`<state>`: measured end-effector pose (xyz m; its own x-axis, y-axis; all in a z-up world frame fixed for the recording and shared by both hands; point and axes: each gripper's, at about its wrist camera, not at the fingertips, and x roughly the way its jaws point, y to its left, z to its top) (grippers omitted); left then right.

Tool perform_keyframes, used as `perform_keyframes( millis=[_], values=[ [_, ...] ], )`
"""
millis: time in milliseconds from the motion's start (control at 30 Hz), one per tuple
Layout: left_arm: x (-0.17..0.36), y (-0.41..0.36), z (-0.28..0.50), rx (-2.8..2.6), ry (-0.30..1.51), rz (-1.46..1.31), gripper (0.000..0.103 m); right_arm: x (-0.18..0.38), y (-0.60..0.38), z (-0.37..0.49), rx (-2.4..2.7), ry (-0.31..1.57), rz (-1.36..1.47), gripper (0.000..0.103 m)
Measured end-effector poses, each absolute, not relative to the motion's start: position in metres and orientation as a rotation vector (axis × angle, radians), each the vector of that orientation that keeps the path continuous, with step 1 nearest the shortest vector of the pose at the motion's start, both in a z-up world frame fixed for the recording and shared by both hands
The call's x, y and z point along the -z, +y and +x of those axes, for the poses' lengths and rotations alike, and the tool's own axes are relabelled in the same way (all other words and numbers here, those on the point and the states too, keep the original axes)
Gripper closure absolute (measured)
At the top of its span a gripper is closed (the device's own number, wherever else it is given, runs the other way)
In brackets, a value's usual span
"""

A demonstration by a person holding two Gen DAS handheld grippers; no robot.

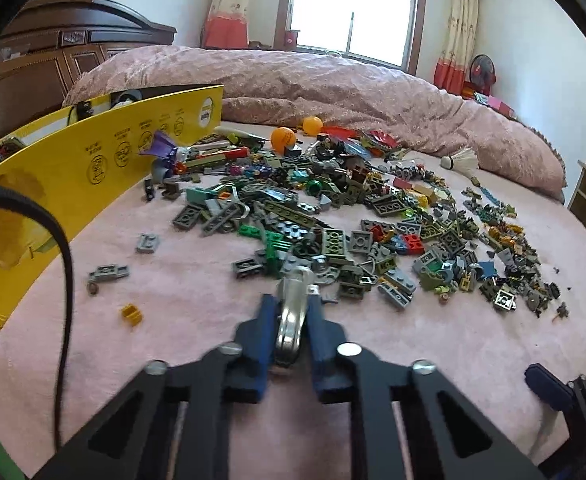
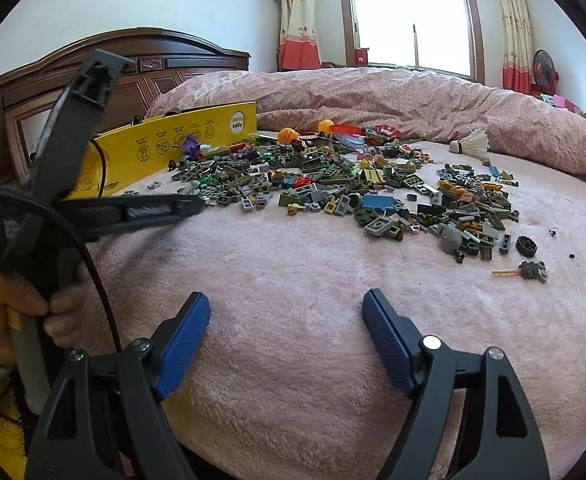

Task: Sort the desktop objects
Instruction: 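Lift the grey clip with the left tool while the right tool reaches a dark grey piece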

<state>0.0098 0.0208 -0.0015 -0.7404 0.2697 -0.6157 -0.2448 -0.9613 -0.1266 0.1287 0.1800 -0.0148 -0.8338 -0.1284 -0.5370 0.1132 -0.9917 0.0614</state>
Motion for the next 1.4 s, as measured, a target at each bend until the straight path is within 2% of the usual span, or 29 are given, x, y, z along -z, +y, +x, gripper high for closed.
perform_keyframes(
  millis=[267,500,600,633,667,733,833,900,967,1233,1333,1400],
  values=[
    [-0.003,-0.010,0.018,-2.719,-0.092,-0.964,0.090,0.011,0.183,0.127,2.924,-0.031,0.833,0.022],
    [0.001,-0.004,0.015,-2.704,-0.064,-0.969,0.090,-0.014,0.252,0.120,3.173,-0.035,0.807,0.024],
    [0.002,-0.002,0.015,-2.700,-0.053,-0.970,0.090,-0.015,0.283,0.112,3.191,0.006,0.868,0.035],
    [0.002,-0.001,0.015,-2.700,-0.049,-0.973,0.089,-0.014,0.293,0.107,3.193,0.035,0.913,0.042],
    [0.002,-0.002,0.015,-2.701,-0.047,-0.975,0.087,-0.011,0.300,0.103,3.192,0.053,0.947,0.049],
    [0.001,-0.002,0.015,-2.701,-0.045,-0.980,0.082,-0.006,0.312,0.096,3.170,0.080,1.012,0.055],
    [-0.002,-0.004,0.017,-2.700,-0.040,-0.988,0.073,0.000,0.326,0.088,3.128,0.038,1.056,0.063],
    [-0.003,-0.004,0.019,-2.701,-0.033,-0.992,0.071,0.003,0.332,0.083,3.112,0.004,1.065,0.068],
    [-0.004,-0.004,0.021,-2.698,-0.027,-1.001,0.069,0.005,0.335,0.079,3.114,-0.016,1.064,0.079],
    [-0.004,-0.007,0.025,-2.697,-0.010,-1.008,0.068,-0.005,0.323,0.089,3.158,-0.033,0.935,0.080],
    [-0.003,-0.007,0.027,-2.694,0.002,-0.999,0.060,-0.012,0.302,0.097,3.116,-0.042,0.895,0.080],
    [-0.001,-0.006,0.029,-2.691,0.013,-0.991,0.059,-0.013,0.283,0.103,3.071,-0.044,0.877,0.080]
  ],
)
